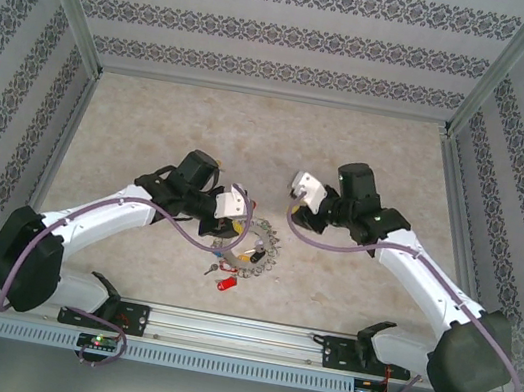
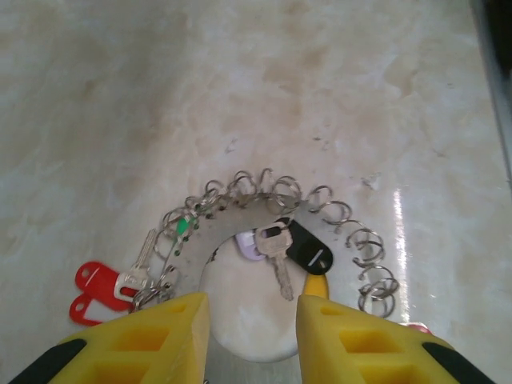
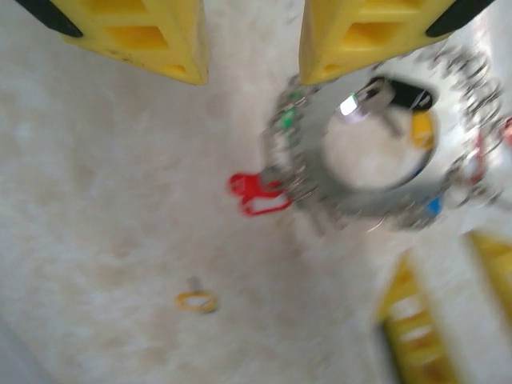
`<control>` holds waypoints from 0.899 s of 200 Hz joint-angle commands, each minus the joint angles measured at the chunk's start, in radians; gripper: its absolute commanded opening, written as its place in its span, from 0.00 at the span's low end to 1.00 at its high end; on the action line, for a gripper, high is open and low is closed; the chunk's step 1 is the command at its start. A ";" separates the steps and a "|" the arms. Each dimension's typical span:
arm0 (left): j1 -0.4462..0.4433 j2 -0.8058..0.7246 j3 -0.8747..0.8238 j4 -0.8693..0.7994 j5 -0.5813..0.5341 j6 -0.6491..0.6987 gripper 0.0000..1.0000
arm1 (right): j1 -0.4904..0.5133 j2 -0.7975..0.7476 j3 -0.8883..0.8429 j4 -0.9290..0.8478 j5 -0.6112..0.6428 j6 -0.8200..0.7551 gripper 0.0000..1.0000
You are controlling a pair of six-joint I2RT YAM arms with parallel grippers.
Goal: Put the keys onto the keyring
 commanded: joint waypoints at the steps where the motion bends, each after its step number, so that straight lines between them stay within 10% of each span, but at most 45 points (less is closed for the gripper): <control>1: 0.055 -0.014 -0.063 0.217 -0.070 -0.228 0.34 | 0.044 -0.055 -0.058 -0.228 -0.114 -0.263 0.38; 67: 0.157 -0.133 -0.158 0.250 -0.287 -0.522 0.36 | 0.282 0.025 -0.145 -0.196 -0.016 -0.352 0.32; 180: 0.245 -0.214 -0.256 0.246 -0.350 -0.723 0.36 | 0.331 0.312 -0.161 0.162 0.216 -0.388 0.47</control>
